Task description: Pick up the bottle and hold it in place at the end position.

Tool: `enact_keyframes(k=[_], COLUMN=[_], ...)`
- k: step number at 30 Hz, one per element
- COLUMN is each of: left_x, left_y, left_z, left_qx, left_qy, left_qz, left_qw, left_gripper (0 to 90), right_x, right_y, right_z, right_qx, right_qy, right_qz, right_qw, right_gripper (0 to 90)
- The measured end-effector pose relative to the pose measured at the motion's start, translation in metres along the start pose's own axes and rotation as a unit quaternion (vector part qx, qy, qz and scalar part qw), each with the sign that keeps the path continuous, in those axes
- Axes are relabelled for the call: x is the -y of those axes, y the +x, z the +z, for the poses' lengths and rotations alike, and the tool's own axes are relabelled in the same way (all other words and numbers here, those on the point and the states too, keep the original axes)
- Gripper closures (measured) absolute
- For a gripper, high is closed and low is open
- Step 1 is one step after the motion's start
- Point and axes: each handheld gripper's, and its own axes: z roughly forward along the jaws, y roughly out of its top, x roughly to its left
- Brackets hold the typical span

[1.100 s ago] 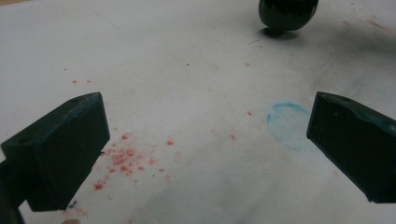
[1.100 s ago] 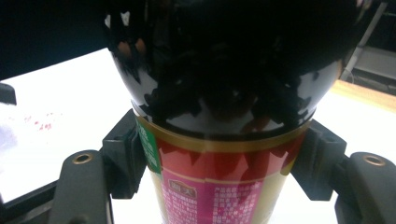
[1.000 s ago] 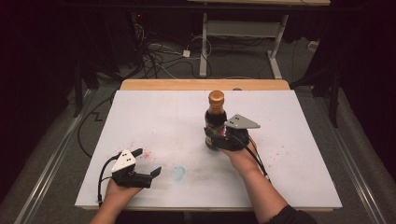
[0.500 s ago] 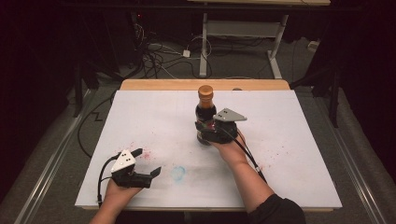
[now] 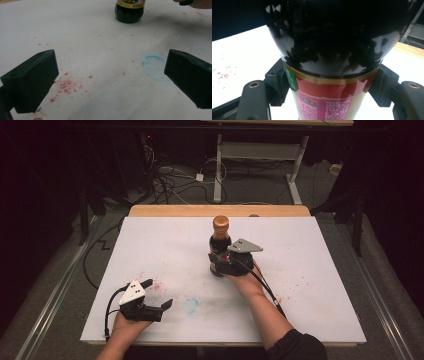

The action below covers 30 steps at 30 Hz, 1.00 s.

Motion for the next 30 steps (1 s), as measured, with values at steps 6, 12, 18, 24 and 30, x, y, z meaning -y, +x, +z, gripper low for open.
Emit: enact_keyframes(k=[6, 12, 18, 24, 30], left_x=[0.000, 0.000, -0.002, -0.004, -0.012], left_y=[0.000, 0.000, 0.000, -0.008, -0.015], left_z=[0.000, 0.000, 0.002, 0.013, 0.026], left_qx=[0.000, 0.001, -0.004, -0.001, -0.004], left_qy=[0.000, 0.002, 0.007, 0.006, 0.001], left_qz=[-0.002, -0.002, -0.014, -0.012, -0.013], left_qw=[1.0000, 1.0000, 0.9999, 0.9999, 0.9999], left_gripper=[0.0, 0.0, 0.0, 0.0, 0.0], right_x=[0.000, -0.001, 0.000, 0.004, 0.004], right_y=[-0.001, -0.004, -0.006, -0.008, -0.013], right_z=[0.000, -0.003, -0.018, -0.036, -0.055], right_qx=[-0.002, -0.004, -0.022, -0.024, -0.019], right_qy=[-0.001, 0.006, 0.019, 0.007, -0.014], right_qz=[0.002, 0.005, 0.011, 0.011, 0.015], right_qw=[1.0000, 1.0000, 0.9995, 0.9996, 0.9996], right_gripper=[30.1, 20.5, 12.5, 13.1, 26.9])
